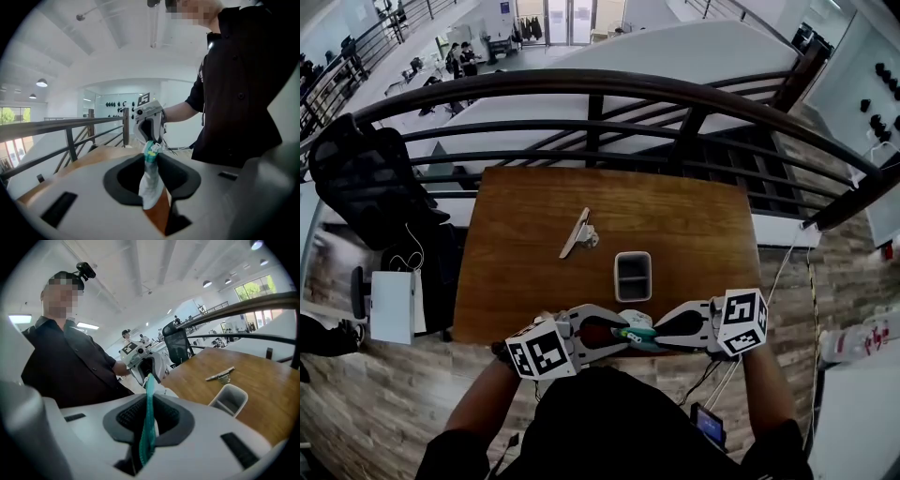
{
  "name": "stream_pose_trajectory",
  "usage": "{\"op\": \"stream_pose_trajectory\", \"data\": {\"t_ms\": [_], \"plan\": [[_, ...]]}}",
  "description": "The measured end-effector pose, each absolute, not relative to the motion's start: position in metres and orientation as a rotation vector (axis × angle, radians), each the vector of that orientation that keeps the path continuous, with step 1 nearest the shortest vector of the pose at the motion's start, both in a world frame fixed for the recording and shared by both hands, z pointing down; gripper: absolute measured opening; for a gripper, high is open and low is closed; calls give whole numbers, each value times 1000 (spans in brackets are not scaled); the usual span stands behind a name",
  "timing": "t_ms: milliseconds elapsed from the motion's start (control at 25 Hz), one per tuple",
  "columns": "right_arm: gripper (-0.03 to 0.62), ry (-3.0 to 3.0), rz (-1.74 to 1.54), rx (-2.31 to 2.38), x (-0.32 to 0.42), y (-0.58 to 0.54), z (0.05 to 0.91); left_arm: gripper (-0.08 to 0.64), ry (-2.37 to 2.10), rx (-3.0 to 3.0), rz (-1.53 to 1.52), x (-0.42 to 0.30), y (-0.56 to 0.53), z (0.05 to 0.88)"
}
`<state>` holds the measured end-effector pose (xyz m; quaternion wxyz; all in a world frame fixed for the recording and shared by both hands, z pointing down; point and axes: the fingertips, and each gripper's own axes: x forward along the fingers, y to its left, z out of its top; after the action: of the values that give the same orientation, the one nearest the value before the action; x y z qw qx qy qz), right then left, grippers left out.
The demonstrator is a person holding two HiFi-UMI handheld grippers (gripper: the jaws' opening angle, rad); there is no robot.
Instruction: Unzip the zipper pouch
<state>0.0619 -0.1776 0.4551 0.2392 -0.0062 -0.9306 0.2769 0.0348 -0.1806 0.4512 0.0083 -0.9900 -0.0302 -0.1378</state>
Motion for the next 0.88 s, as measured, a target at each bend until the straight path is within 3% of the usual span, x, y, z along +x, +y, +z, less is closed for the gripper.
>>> {"op": "stream_pose_trajectory", "data": {"t_ms": [320, 880], "plan": [[37, -2551, 742, 45, 59, -191, 456, 57, -38, -3157, -393, 32, -187, 449], [90, -2704, 700, 483, 51, -225, 428, 49, 178, -3236, -267, 0, -214, 443]]}}
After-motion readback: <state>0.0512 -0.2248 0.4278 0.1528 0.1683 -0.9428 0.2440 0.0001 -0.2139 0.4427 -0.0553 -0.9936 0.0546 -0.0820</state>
